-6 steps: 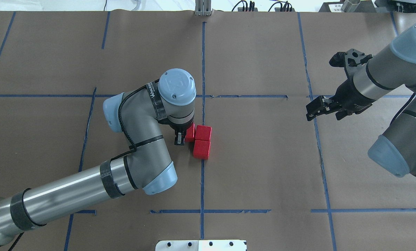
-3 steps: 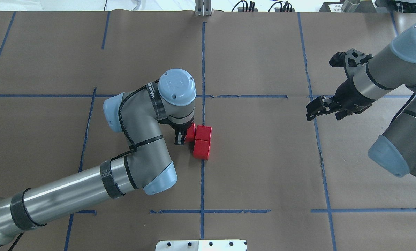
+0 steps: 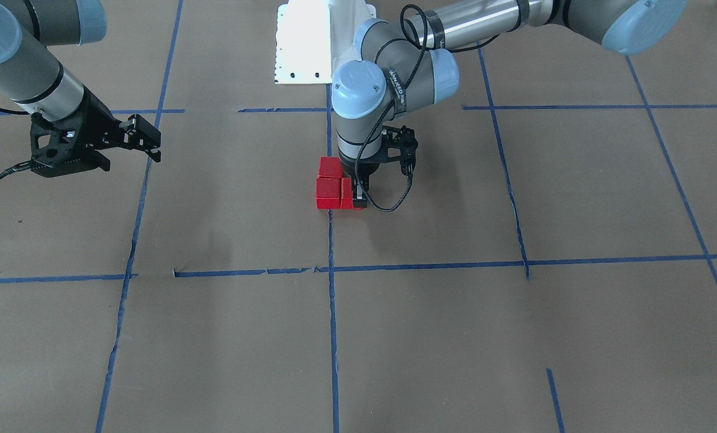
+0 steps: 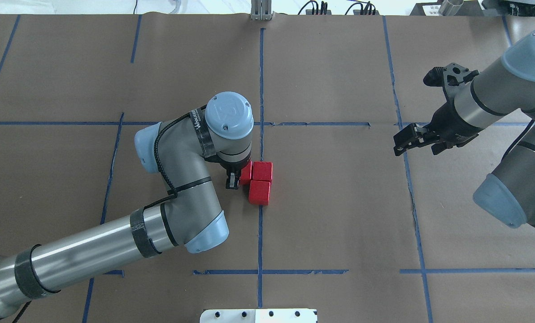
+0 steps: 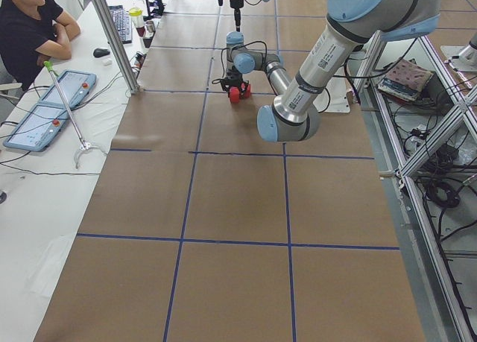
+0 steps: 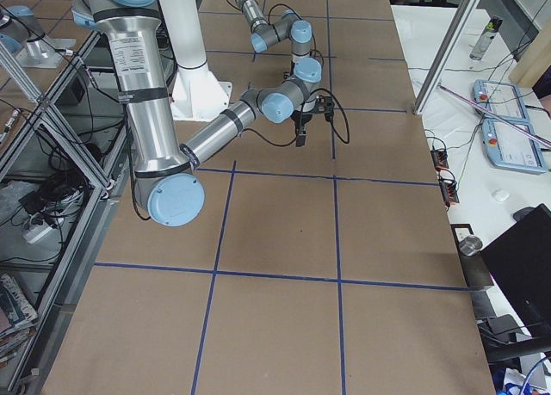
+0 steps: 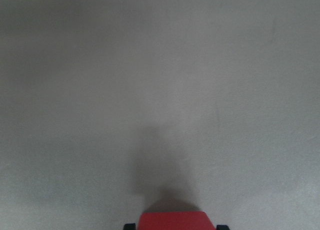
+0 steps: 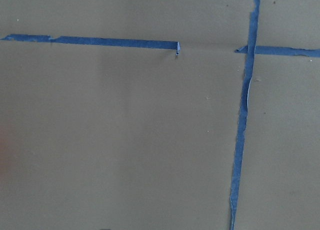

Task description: Form red blocks into L shape at center

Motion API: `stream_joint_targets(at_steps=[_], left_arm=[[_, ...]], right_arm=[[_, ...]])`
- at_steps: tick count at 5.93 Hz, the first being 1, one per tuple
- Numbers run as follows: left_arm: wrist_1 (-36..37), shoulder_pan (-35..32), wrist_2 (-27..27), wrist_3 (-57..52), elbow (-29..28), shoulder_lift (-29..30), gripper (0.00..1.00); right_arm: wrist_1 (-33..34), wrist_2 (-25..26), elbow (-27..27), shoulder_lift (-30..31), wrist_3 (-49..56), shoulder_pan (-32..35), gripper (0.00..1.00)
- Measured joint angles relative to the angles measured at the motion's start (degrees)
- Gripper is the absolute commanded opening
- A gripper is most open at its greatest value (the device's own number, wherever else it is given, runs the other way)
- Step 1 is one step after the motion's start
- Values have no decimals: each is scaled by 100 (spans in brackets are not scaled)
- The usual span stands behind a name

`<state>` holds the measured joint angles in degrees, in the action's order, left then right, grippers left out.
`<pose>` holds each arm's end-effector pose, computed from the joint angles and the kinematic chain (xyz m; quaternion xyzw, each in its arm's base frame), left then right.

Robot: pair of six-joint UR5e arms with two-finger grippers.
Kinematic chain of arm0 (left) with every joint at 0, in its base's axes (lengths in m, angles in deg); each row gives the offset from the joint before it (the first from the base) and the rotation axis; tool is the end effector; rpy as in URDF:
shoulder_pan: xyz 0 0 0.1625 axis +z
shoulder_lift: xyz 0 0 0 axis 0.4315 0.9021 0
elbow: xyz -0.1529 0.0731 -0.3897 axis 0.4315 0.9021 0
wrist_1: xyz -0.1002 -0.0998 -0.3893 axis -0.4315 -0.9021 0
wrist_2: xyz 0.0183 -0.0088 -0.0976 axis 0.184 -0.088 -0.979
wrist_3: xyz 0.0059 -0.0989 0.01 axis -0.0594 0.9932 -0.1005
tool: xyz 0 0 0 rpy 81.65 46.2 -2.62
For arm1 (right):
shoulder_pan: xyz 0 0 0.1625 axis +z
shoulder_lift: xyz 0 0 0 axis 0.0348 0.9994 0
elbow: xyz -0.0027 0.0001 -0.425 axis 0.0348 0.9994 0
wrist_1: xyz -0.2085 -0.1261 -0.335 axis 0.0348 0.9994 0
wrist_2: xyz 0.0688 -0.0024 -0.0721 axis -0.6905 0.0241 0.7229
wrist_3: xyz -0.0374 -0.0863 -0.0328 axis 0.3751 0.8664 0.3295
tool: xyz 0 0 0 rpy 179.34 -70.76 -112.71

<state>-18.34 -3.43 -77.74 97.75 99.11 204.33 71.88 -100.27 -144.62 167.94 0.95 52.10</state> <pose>0.6068 -0.4550 0.2025 -0.2374 0.2791 -0.6417 0.6738 -0.2871 -0.4540 0.3506 0.0036 -0.4414 -0.0400 0.8964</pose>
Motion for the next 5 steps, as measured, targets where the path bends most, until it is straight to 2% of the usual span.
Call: stream_joint_targets(at_steps=[3, 5], left_arm=[[2, 5, -2, -11, 10, 3, 100], [58, -82, -8, -415, 370, -63, 100]], right_arm=[[0, -27, -14, 0, 0, 0, 100], [0, -38, -73, 6, 0, 8, 100]])
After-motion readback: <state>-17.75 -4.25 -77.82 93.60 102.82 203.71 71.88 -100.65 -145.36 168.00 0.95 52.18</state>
